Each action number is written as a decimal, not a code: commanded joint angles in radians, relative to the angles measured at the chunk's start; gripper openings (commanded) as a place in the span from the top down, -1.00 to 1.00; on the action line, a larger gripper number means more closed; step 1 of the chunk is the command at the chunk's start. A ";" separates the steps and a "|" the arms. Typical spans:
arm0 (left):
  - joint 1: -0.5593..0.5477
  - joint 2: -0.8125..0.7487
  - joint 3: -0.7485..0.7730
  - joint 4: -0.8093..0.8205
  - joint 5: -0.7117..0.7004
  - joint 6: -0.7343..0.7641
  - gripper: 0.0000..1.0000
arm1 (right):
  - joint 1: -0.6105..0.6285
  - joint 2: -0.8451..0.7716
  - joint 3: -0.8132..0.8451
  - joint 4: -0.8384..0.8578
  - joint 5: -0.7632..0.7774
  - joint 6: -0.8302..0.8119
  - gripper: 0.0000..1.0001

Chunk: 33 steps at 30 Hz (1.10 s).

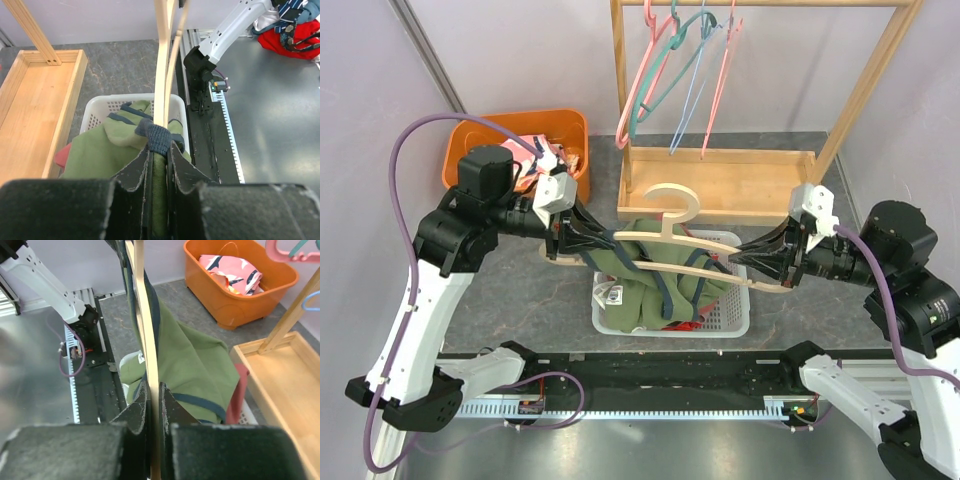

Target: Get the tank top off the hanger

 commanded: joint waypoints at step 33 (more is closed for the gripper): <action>0.034 -0.297 -0.309 0.335 -0.559 -0.331 -0.99 | 0.000 -0.165 -0.230 0.331 0.182 0.266 1.00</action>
